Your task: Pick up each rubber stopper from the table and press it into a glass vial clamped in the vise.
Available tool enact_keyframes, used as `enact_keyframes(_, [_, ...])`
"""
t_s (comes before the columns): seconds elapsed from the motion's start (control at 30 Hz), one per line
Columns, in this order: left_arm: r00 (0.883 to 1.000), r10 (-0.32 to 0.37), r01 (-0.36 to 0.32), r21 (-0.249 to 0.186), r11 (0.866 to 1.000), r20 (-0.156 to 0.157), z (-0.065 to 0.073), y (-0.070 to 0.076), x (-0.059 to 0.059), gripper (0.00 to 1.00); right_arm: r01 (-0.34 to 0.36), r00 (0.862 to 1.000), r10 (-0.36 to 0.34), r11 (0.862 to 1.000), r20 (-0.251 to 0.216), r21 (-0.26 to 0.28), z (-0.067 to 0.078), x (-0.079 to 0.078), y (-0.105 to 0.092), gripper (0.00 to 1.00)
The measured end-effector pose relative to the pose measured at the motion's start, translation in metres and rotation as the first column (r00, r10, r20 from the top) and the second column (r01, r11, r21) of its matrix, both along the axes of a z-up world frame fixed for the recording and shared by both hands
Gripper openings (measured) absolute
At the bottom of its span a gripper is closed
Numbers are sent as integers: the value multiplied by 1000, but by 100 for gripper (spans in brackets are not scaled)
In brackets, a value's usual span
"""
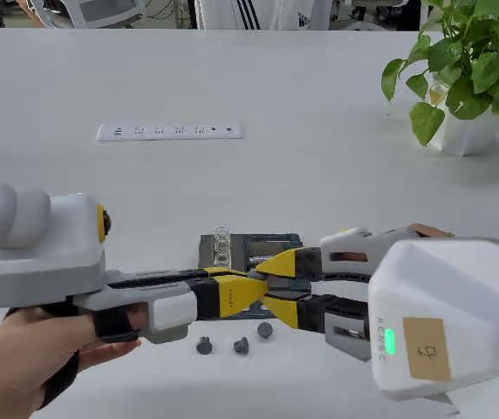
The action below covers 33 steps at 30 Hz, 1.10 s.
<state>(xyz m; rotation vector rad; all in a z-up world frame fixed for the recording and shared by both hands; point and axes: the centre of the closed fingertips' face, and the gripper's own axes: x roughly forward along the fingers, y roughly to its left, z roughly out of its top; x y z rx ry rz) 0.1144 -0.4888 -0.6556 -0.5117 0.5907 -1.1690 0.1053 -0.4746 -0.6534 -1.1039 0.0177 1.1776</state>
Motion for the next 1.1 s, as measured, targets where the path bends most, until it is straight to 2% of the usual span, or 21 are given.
enact_keyframes(0.1, [1000, 0, 0, 27, 1000, 18, -3, 3, 2, 5, 1, 1000, -1, 1000, -23, 11, 2, 0, 0, 11])
enact_keyframes(0.17, [999, 2, -4, 44, 999, 48, -3, 5, 4, 5, 3, 999, -3, 1000, -34, 16, 4, 0, -1, 12])
enact_keyframes(0.23, [997, -1, -3, 59, 998, 71, -3, 6, 6, 5, 11, 998, -10, 1000, -67, 24, 3, 0, -2, 13])
enact_keyframes(0.3, [993, -5, -6, 93, 996, 116, -4, 7, 8, 5, 19, 995, -15, 999, -99, 37, 4, 0, -4, 14])
enact_keyframes(0.37, [987, -14, -5, 118, 993, 162, -4, 8, 9, 5, 35, 989, -27, 998, -145, 56, 5, 1, -6, 13])
enact_keyframes(0.4, [983, -22, -3, 134, 991, 181, -5, 8, 9, 5, 38, 988, -28, 997, -150, 62, 6, 3, -7, 13])
enact_keyframes(0.43, [976, -41, 6, 165, 986, 213, -6, 7, 8, 5, 45, 978, -29, 997, -206, 69, 4, 0, -7, 13])
enact_keyframes(0.5, [962, -75, 23, 197, 980, 263, -7, 6, 5, 5, 56, 971, -35, 995, -237, 84, 6, 2, -9, 13])
enact_keyframes(0.53, [957, -93, 35, 208, 977, 275, -7, 4, 3, 5, 54, 962, -30, 995, -270, 82, 5, 0, -10, 13])
enact_keyframes(0.57, [953, -102, 40, 215, 976, 286, -7, 3, 2, 5, 54, 959, -28, 995, -281, 85, 6, 1, -10, 12])
enact_keyframes(0.67, [930, -154, 61, 272, 960, 334, -13, 2, -3, 5, 54, 931, -17, 995, -364, 90, 6, -3, -10, 12])
enact_keyframes(0.7, [924, -175, 73, 292, 954, 341, -15, 1, -6, 5, 53, 917, -9, 994, -399, 98, 7, -4, -10, 12])
enact_keyframes(0.77, [909, -205, 89, 313, 946, 364, -17, -1, -10, 5, 39, 901, 6, 995, -434, 95, 7, -5, -10, 11])
enact_keyframes(0.8, [899, -221, 92, 330, 939, 378, -18, -2, -11, 5, 39, 881, 6, 996, -473, 86, 4, -9, -11, 11])
enact_keyframes(0.83, [888, -240, 99, 347, 933, 392, -19, -2, -12, 5, 32, 869, 13, 996, -494, 81, 3, -11, -12, 11])
enact_keyframes(0.87, [872, -262, 102, 368, 924, 415, -20, -3, -14, 5, 14, 850, 27, 997, -526, 73, 1, -15, -12, 11])
enact_keyframes(0.9, [863, -275, 107, 379, 919, 423, -21, -3, -15, 5, 11, 834, 23, 998, -551, 58, -1, -17, -13, 11])
enact_keyframes(0.97, [855, -289, 113, 389, 914, 430, -22, -5, -19, 5, 6, 812, 19, 999, -584, 41, -5, -18, -15, 12])
enact_keyframes(1.0, [851, -297, 115, 397, 910, 434, -22, -6, -20, 5, 5, 821, 18, 999, -570, 39, -5, -15, -14, 12])
enact_keyframes(1.03, [844, -305, 116, 406, 907, 442, -22, -7, -21, 5, -8, 808, 20, 1000, -589, 23, -9, -18, -16, 12])
enact_keyframes(1.1, [834, -316, 117, 414, 903, 453, -21, -8, -23, 5, -18, 797, 21, 1000, -604, 10, -12, -21, -16, 14])
